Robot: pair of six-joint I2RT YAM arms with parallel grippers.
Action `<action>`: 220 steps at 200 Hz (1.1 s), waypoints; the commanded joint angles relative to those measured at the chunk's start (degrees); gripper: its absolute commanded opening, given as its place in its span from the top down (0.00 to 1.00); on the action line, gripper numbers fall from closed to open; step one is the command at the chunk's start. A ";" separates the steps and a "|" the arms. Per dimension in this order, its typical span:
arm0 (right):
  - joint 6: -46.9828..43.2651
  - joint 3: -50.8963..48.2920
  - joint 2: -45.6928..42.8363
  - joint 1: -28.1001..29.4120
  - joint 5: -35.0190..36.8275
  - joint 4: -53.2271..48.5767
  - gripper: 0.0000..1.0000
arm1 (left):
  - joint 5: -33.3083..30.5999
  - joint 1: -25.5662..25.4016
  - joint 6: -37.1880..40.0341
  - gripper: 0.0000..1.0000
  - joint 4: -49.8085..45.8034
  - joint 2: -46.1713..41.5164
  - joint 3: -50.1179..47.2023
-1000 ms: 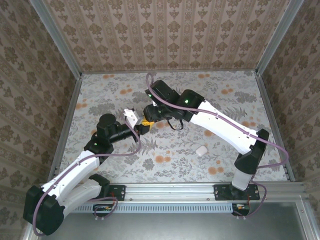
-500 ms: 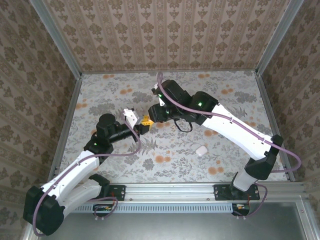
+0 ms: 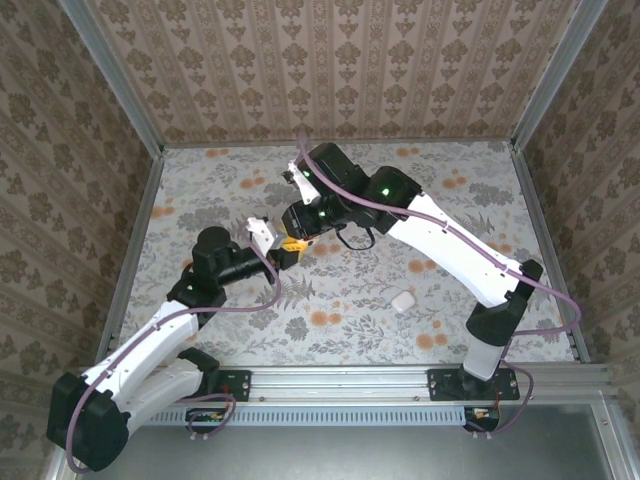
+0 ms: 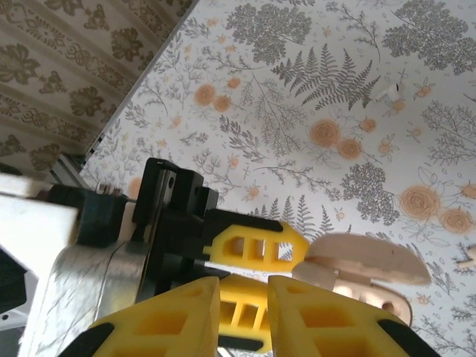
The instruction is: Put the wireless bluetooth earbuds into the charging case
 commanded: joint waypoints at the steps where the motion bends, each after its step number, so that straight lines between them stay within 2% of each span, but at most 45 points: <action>1: -3.19 2.80 2.63 -0.77 -1.38 -4.59 0.76 | 3.57 0.04 0.43 1.00 0.66 -1.06 1.72; 75: -8.57 9.48 7.72 -1.81 -2.15 -11.64 0.76 | 4.79 0.13 0.69 1.00 0.18 -1.19 1.63; 220: -16.28 14.60 11.69 -1.77 -7.07 -21.43 0.77 | 5.02 0.56 0.69 1.00 -0.08 -0.99 2.07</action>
